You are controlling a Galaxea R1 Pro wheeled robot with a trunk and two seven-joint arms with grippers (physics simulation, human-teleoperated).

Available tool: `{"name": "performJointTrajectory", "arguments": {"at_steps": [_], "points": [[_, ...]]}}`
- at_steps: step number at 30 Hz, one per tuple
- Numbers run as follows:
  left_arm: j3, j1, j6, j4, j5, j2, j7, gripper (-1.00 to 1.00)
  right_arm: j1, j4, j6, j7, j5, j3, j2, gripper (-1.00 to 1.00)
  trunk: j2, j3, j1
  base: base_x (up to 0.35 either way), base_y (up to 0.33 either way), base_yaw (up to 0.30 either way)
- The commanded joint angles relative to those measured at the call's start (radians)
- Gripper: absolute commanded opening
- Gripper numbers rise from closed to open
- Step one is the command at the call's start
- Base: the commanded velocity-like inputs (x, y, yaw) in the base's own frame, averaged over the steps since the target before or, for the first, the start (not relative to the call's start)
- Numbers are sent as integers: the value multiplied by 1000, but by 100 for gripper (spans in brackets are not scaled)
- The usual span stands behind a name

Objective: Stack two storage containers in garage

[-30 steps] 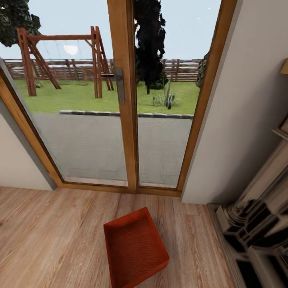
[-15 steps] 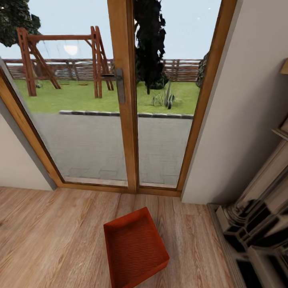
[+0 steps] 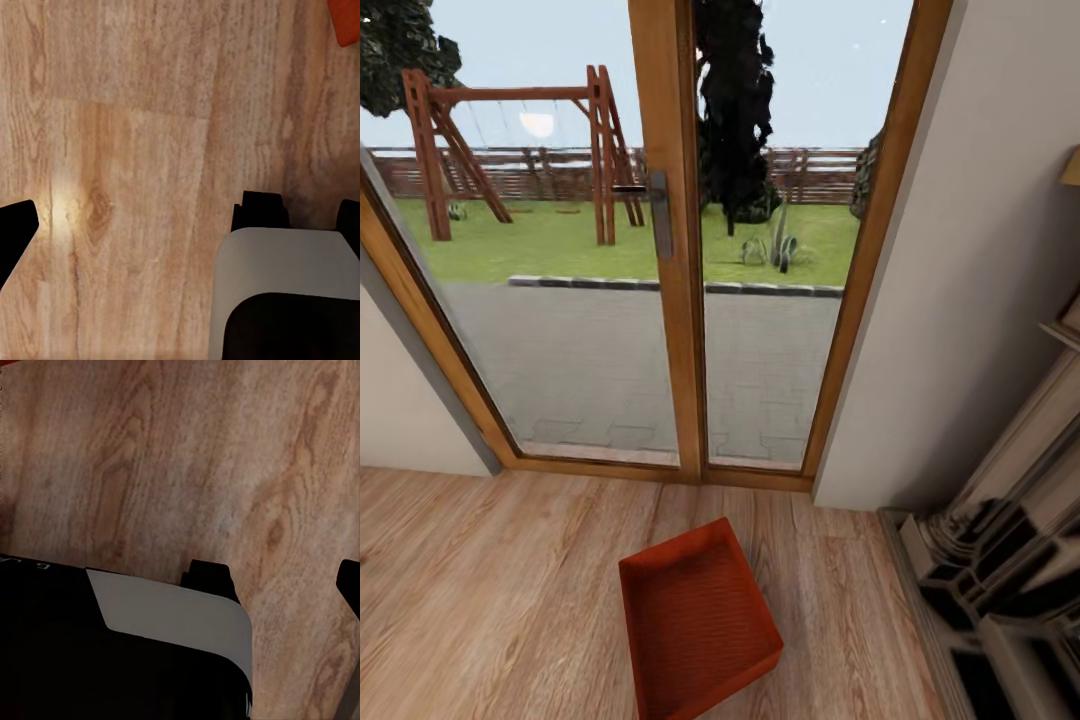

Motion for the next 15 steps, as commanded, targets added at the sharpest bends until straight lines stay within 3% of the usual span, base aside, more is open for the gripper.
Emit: {"name": "performJointTrajectory", "arguments": {"at_steps": [1,15], "points": [[-8,-1,-6,3,9,-1,0,100,0,0,-1,0,8,1,0,100,0,-1,0,0,0,0],[-8,-1,-11,2,8,-3,0,100,0,0,-1,0,8,1,0,100,0,-1,0,0,0,0]]}}
